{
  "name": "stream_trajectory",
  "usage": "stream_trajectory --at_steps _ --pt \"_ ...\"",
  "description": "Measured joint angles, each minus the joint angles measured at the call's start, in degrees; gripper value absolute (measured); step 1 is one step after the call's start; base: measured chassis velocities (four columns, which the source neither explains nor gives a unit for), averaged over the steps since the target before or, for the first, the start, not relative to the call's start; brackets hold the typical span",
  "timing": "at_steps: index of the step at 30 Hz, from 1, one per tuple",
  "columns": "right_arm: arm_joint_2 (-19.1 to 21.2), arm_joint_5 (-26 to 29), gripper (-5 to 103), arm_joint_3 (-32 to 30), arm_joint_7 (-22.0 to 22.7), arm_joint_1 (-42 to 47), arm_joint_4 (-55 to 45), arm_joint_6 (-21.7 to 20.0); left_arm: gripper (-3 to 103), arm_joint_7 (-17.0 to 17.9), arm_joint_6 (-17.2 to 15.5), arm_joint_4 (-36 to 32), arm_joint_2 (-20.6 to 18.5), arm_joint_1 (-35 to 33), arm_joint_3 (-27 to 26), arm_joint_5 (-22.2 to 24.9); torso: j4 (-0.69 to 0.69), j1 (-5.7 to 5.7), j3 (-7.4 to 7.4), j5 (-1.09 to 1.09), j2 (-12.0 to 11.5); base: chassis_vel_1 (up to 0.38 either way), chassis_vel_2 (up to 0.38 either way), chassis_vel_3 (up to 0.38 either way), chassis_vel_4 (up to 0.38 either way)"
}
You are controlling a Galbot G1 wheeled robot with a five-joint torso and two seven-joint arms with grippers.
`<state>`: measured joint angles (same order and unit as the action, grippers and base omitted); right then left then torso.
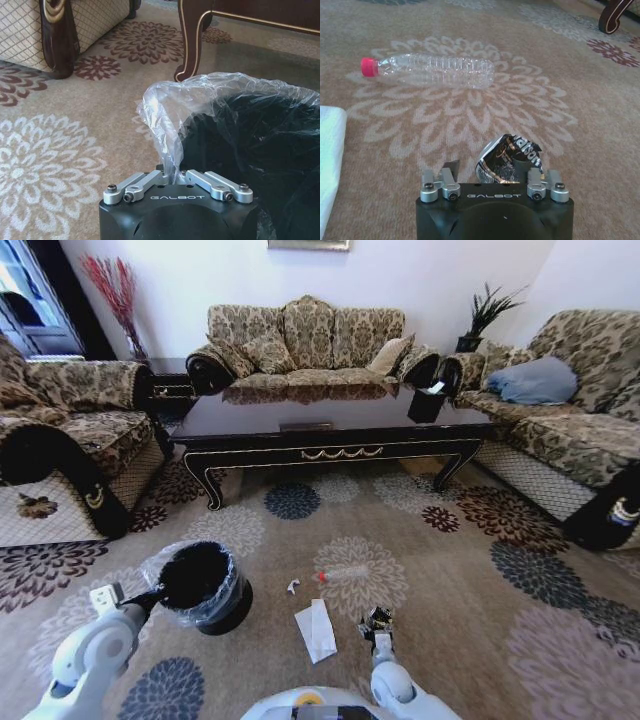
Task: Move to the front of the table and pick up the trash from the floor, then place it into the trash bin.
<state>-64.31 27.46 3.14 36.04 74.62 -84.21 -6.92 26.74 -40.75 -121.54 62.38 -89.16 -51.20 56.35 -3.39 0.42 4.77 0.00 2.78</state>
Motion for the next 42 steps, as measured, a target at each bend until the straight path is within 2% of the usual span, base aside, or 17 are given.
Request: stream_trajectory --at_steps 3,5,6,7,10,11,16,23,27,29,30,32,33,34,38,40,42 --pt "-0.03 -0.08 52 0.06 0.14 0.02 0.28 -0.02 3 0.02 0.00 0.17 0.03 0.22 0.25 -0.05 0.00 0.00 0.00 0.00 0.00 0.000 0.000 0.000 0.000" --pt "-0.03 -0.11 52 0.06 0.16 0.03 0.33 -0.02 3 0.02 0.01 0.23 0.03 0.27 0.30 -0.06 0.00 0.00 0.00 0.00 0.00 0.000 0.000 0.000 0.000" --pt "0.00 -0.17 41 0.04 0.20 0.03 0.40 -0.02 3 0.04 0.01 0.37 0.02 0.40 0.37 -0.07 0.00 0.00 0.00 0.00 0.00 0.000 0.000 0.000 0.000" --pt "0.06 -0.19 41 0.01 0.23 0.03 0.44 -0.02 3 0.04 0.01 0.43 -0.02 0.46 0.38 -0.07 0.00 0.00 0.00 0.00 0.00 0.000 0.000 0.000 0.000" --pt "0.24 -0.49 25 -0.16 0.28 0.02 0.63 -0.02 3 0.06 0.01 0.58 -0.10 0.66 0.43 -0.07 0.00 0.00 0.00 0.01 0.00 0.000 0.000 0.000 0.000" --pt "0.24 -0.49 25 -0.16 0.28 0.02 0.63 -0.02 3 0.06 0.01 0.58 -0.10 0.66 0.43 -0.07 0.00 0.00 0.00 0.01 0.00 0.000 0.000 0.000 0.000" --pt "0.25 -1.32 4 -0.33 0.27 0.12 1.02 0.15 3 0.06 0.01 0.62 0.02 0.70 0.58 -0.08 0.00 0.00 0.00 0.00 0.00 0.000 0.000 0.000 0.000" --pt "0.30 -2.00 -2 -0.40 0.22 0.44 0.99 0.66 3 0.09 0.01 0.62 0.04 0.58 0.52 -0.11 0.00 0.00 0.00 0.00 0.00 0.000 0.000 0.000 0.000" --pt "0.35 -1.94 2 -0.14 0.16 0.58 0.09 1.49 3 0.13 0.01 0.48 0.11 0.39 0.39 -0.13 0.00 0.00 0.00 0.00 0.00 0.000 0.000 0.000 0.000" --pt "0.36 -1.04 12 0.27 0.58 0.63 -1.12 1.52 3 0.15 0.01 0.27 0.16 0.23 0.32 -0.15 0.00 0.00 0.00 0.00 0.00 0.000 0.000 0.000 0.000" --pt "0.36 -1.04 12 0.27 0.58 0.63 -1.12 1.52 3 0.15 0.01 0.27 0.16 0.23 0.32 -0.15 0.00 0.00 0.00 0.00 0.00 0.000 0.000 0.000 0.000" --pt "-0.22 1.01 23 1.00 2.64 0.50 -2.76 0.96 3 0.21 0.01 0.05 0.18 0.06 0.19 -0.19 0.00 0.00 0.00 0.00 0.00 0.000 0.000 0.000 0.000" --pt "-0.22 1.01 23 1.00 2.64 0.50 -2.76 0.96 3 0.21 0.01 0.05 0.18 0.06 0.19 -0.19 0.00 0.00 0.00 0.00 0.00 0.000 0.000 0.000 0.000" --pt "-0.66 2.20 23 1.27 3.90 0.32 -3.34 0.43 3 0.24 0.01 -0.07 0.19 -0.02 0.16 -0.20 0.00 0.00 0.00 0.01 0.00 0.000 0.000 0.000 0.000" --pt "-2.89 6.87 44 2.19 9.16 -1.19 -4.33 -1.58 3 0.32 0.01 -0.49 0.27 -0.41 0.02 -0.34 0.01 0.00 0.00 0.01 0.00 0.000 0.000 0.000 0.000" --pt "-3.07 7.11 44 2.23 9.48 -1.40 -4.26 -1.72 3 0.34 0.01 -0.56 0.30 -0.49 -0.03 -0.38 0.01 0.00 0.00 0.00 0.00 0.000 0.000 0.000 0.000" --pt "-3.34 7.98 56 2.22 10.58 -1.91 -3.76 -2.20 3 0.34 0.01 -0.83 0.40 -0.79 -0.19 -0.43 0.01 0.00 0.00 0.00 0.00 0.000 0.000 0.000 0.000"
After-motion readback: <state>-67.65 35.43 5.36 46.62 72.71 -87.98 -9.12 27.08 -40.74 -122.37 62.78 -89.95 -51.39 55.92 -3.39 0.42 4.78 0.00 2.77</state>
